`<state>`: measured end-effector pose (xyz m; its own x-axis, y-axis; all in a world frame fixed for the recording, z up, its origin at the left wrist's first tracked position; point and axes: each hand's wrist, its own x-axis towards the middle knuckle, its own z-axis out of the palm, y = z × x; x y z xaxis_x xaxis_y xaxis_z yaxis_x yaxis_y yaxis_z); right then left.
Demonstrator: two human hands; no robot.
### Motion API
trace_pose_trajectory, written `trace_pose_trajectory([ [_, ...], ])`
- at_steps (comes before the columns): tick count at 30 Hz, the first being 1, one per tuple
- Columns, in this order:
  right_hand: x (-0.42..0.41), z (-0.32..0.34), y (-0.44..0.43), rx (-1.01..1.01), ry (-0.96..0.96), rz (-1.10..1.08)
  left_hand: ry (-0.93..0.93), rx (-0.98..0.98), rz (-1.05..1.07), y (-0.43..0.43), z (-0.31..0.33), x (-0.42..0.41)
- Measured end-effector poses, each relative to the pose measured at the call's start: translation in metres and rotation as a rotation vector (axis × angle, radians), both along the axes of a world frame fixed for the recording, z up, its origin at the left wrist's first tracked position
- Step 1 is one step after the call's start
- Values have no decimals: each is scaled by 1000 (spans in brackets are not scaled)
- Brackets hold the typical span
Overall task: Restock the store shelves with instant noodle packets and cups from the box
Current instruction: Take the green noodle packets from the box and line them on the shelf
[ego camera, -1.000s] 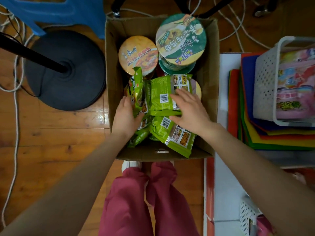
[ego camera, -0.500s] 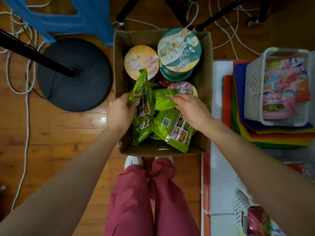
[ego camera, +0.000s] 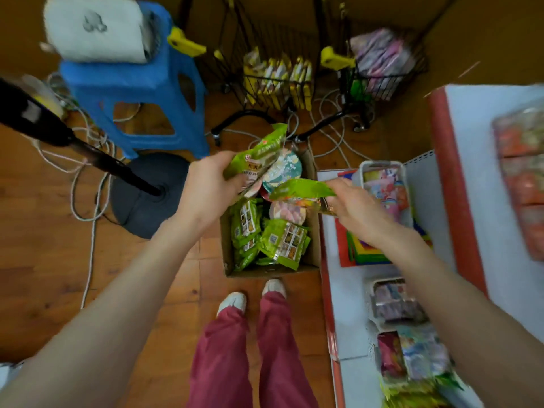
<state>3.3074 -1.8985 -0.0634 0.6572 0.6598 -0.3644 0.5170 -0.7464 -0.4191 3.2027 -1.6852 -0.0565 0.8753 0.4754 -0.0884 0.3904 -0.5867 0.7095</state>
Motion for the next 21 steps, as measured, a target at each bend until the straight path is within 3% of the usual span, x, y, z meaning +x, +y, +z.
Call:
trace_pose_trajectory([
  [11,-45,248,-60,283,-323,-386,-360,55,-223,-22,235,15],
  [21,-96,383,-132,335,-642,-518,-669,68,-307,-79,379,33],
])
